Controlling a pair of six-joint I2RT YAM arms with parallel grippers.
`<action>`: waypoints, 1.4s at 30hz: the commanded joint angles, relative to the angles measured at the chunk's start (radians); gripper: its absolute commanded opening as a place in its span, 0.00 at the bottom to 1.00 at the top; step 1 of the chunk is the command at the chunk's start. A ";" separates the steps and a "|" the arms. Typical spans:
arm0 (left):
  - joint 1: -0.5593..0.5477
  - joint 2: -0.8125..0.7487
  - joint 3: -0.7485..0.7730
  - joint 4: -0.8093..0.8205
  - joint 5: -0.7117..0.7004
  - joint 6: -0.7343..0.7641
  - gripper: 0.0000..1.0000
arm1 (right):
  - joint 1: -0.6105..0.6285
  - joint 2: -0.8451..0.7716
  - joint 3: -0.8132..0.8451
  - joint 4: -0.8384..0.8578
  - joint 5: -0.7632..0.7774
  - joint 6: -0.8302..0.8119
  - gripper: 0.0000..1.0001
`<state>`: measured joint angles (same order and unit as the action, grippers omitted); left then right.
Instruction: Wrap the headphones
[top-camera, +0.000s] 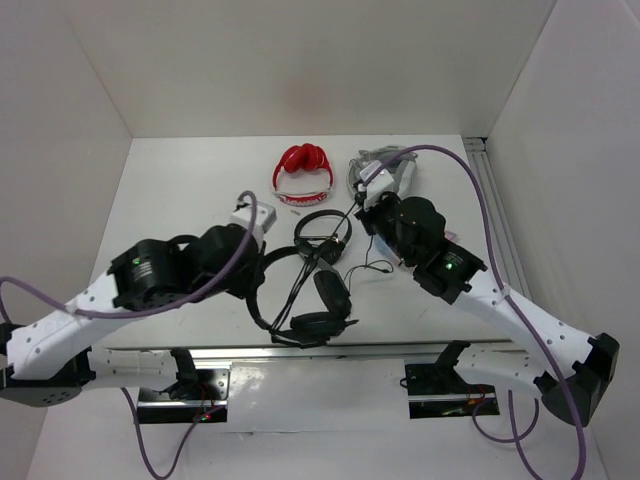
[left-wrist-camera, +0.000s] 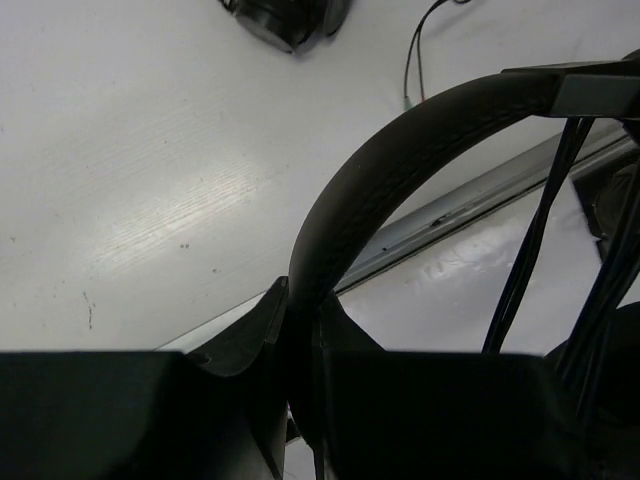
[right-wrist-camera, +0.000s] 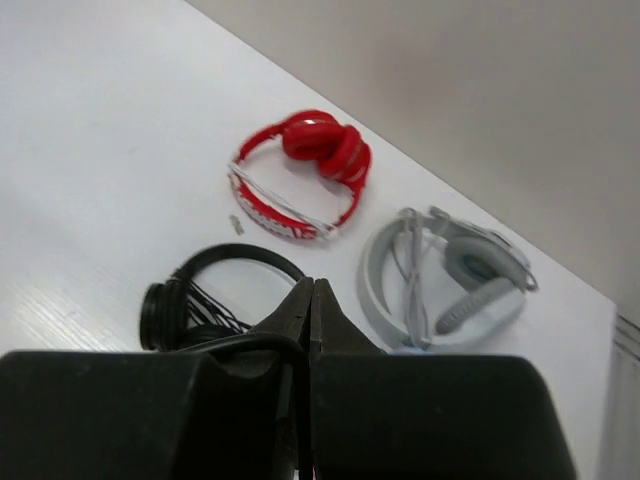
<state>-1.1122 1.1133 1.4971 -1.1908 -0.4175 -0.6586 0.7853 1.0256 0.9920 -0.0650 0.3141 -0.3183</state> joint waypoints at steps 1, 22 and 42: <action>-0.009 -0.066 0.103 -0.027 0.086 0.019 0.00 | -0.058 0.025 -0.012 0.135 -0.171 0.082 0.05; 0.038 0.094 0.591 0.151 -0.532 -0.301 0.00 | -0.012 0.403 -0.497 1.294 -1.006 0.805 0.11; 0.747 0.295 0.425 0.215 -0.242 -0.266 0.00 | 0.383 0.046 -0.612 0.882 -0.712 0.558 0.00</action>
<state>-0.4038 1.4014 1.9457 -1.1210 -0.6270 -0.8898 1.1168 1.1400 0.3889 0.9321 -0.4244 0.2890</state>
